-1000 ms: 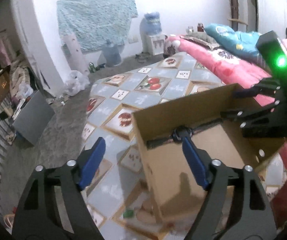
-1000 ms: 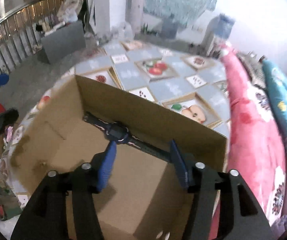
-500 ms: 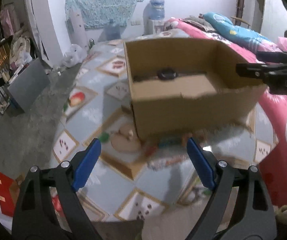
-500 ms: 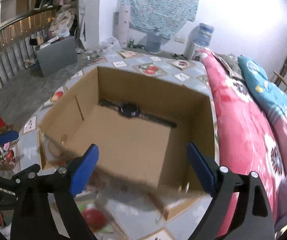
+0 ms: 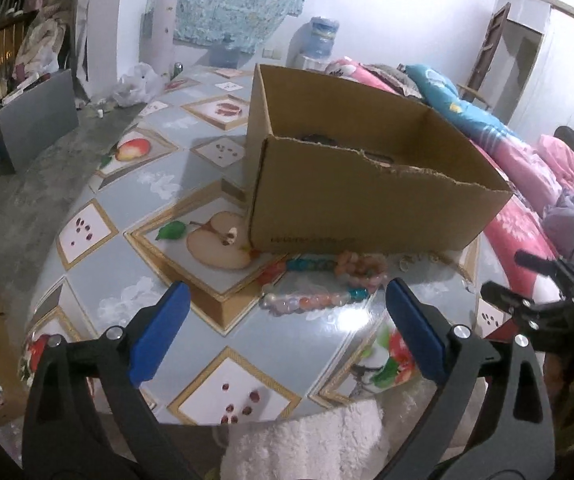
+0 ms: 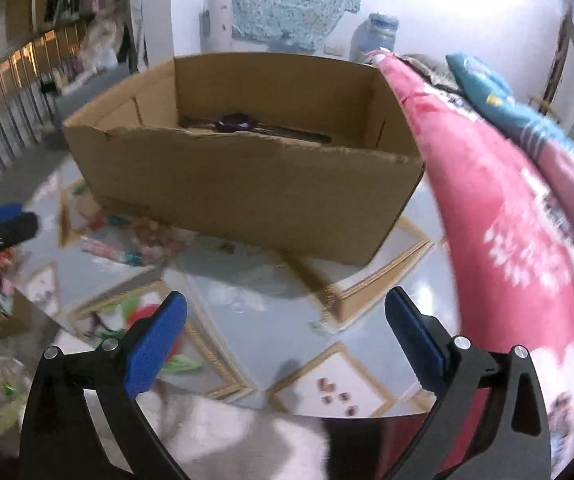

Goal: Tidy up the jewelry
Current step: 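Move the left gripper back toward the beaded bracelets beside the box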

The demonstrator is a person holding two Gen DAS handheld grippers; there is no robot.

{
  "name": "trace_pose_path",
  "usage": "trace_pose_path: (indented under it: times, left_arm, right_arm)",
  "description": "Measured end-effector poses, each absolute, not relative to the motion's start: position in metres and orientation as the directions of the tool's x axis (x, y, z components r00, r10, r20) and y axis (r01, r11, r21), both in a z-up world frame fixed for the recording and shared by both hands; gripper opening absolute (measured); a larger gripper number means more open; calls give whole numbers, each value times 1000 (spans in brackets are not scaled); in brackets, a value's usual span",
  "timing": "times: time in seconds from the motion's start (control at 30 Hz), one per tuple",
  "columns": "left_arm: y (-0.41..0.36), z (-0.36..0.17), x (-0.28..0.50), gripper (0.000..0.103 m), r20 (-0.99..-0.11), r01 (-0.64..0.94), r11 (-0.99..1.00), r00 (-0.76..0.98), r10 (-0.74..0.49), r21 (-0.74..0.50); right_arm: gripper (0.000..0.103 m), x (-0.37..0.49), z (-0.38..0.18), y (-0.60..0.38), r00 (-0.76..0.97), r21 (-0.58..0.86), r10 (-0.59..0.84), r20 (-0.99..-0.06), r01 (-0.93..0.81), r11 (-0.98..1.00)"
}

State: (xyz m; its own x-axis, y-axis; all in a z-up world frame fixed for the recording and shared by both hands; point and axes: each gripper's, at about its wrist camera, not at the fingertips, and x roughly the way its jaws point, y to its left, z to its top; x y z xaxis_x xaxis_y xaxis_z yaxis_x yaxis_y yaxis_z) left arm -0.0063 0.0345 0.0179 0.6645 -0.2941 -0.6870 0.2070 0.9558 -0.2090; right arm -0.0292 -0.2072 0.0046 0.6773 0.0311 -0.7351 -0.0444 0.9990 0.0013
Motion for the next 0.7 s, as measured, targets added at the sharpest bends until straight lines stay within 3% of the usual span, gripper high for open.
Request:
trace_pose_path:
  times: [0.13,0.33,0.6,0.63,0.7]
  left_arm:
    - [27,10,4,95,-700,217,962,661,-271,-168]
    - [5,-14,25,95,-744,211,977,651,-151,-13]
    - [0,-28,35,94,-758,210,976,646,-90,63]
    - [1,-28,35,92,-757,210,976,647,-91,62]
    - [2,-29,37,72,-766,218,974,636,-96,59]
  right_arm:
    - [95,-27,-2,-197,680,34,69,-730,-65,997]
    - [70,-9,-3,-178,657,91,156,-738,-133,987]
    - [51,9,-10,-170,614,174,250,-749,-181,968]
    - [51,10,-11,-168,611,177,254,-750,-184,967]
    - [50,12,-12,-165,606,184,263,-750,-191,964]
